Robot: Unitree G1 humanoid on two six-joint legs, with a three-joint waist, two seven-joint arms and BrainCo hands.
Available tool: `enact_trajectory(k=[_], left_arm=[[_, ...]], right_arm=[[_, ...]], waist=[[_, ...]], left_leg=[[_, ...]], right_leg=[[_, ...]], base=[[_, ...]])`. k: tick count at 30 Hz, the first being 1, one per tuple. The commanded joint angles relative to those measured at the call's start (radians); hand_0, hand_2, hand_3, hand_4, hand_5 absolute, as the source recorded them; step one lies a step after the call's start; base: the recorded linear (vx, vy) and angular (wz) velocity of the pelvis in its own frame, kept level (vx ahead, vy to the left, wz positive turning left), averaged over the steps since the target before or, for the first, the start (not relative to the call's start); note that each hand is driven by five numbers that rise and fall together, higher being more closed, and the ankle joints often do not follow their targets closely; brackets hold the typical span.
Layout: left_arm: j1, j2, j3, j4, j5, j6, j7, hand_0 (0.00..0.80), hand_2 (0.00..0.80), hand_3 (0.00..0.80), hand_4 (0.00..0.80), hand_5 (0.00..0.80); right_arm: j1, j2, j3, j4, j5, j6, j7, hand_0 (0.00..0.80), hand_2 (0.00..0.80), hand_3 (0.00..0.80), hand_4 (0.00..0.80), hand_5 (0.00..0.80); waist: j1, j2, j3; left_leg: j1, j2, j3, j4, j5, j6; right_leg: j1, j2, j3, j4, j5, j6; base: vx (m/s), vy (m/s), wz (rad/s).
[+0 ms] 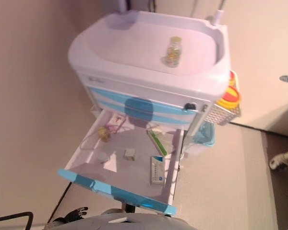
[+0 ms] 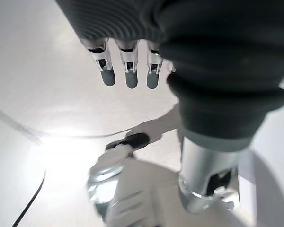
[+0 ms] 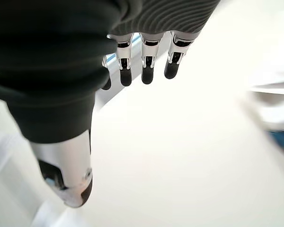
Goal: Open the drawer and pick up the medicine
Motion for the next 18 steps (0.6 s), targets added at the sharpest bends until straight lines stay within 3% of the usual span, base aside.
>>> enact_trajectory(k=[1,9,18], left_arm=[[-0.048,-0.003,-0.042,0.058,0.059,-0.031,-0.007,0.0,0.0,0.0,0.0,0.0],[-0.077,-0.002,-0.086,0.051,0.147,-0.023,0.003,0.0,0.0,0.0,0.0,0.0],[-0.087,-0.003,-0.123,-0.003,0.189,-0.034,-0.001,0.0,0.0,0.0,0.0,0.0]], right_arm=[[0.035,0.084,-0.015,-0.068,0.085,-0.055,-0.064,0.0,0.0,0.0,0.0,0.0],[0.197,0.3,0.037,-0.035,0.064,-0.073,-0.064,0.0,0.0,0.0,0.0,0.0],[0.288,0.449,0.095,0.103,0.115,-0.084,0.013,0.0,0.0,0.0,0.0,0.0]], waist=[[0.022,-0.026,-0.025],[-0.019,-0.006,-0.015],[-0.043,0.017,-0.004]], left_leg=[[0.051,-0.04,0.041,0.047,-0.185,0.033],[0.047,-0.03,0.096,0.058,-0.193,0.035],[0.039,-0.021,0.137,0.062,-0.19,0.032]], right_leg=[[-0.077,-0.025,0.045,-0.001,0.092,0.073],[-0.092,-0.023,0.067,-0.005,0.1,0.076],[-0.105,-0.021,0.072,-0.004,0.103,0.079]], base=[[-0.037,-0.072,-0.38],[-0.021,-0.055,-0.3],[0.012,0.002,-0.16]])
